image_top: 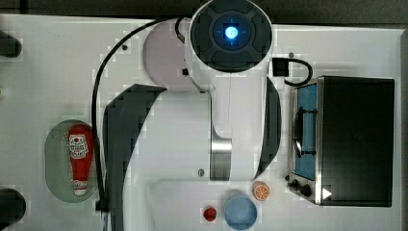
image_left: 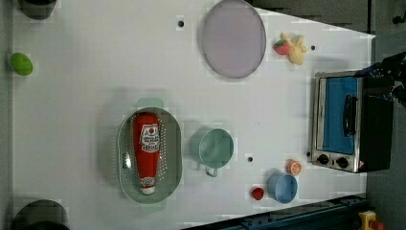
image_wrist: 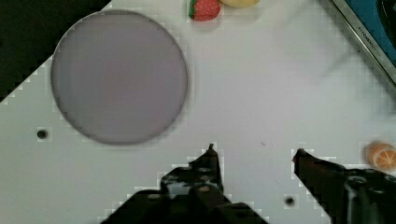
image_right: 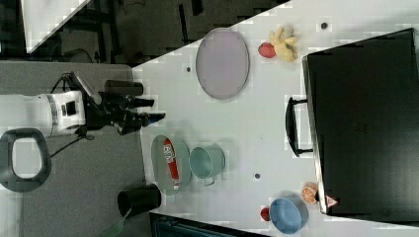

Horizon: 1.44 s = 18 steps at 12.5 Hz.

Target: Pick ketchup from strainer and place it on the table

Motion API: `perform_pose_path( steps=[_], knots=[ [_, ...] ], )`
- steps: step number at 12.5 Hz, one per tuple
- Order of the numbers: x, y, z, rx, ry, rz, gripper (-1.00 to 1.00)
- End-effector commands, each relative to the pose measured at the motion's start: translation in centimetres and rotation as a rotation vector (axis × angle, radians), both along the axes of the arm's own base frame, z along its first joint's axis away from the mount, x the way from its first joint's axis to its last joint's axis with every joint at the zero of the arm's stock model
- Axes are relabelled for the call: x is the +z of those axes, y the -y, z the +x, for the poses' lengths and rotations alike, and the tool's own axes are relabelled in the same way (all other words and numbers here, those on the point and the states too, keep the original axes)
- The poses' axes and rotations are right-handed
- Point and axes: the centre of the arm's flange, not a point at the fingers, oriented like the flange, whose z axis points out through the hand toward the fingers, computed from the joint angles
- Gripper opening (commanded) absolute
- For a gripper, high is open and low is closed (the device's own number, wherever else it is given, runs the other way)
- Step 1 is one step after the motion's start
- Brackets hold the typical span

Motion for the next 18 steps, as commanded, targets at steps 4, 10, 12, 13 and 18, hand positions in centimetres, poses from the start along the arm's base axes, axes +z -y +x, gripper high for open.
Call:
perform_pose_path(
  steps=[4,10,12,13,18],
  knots=[
    [5.0,-1.1,-9.4,-0.053,-0.017,0.052,1.0],
    [0.8,-15.3,-8.7,0.212,-0.054,0.027,1.0],
    [-0.6,-20.7,-9.1,0.303,-0.03,0.025,1.0],
    [-1.4,-23.1,-9.4,0.33,-0.014,0.03,1.0],
    [-7.9,-33.5,-12.6,0.503,0.011,0.082,1.0]
  ],
)
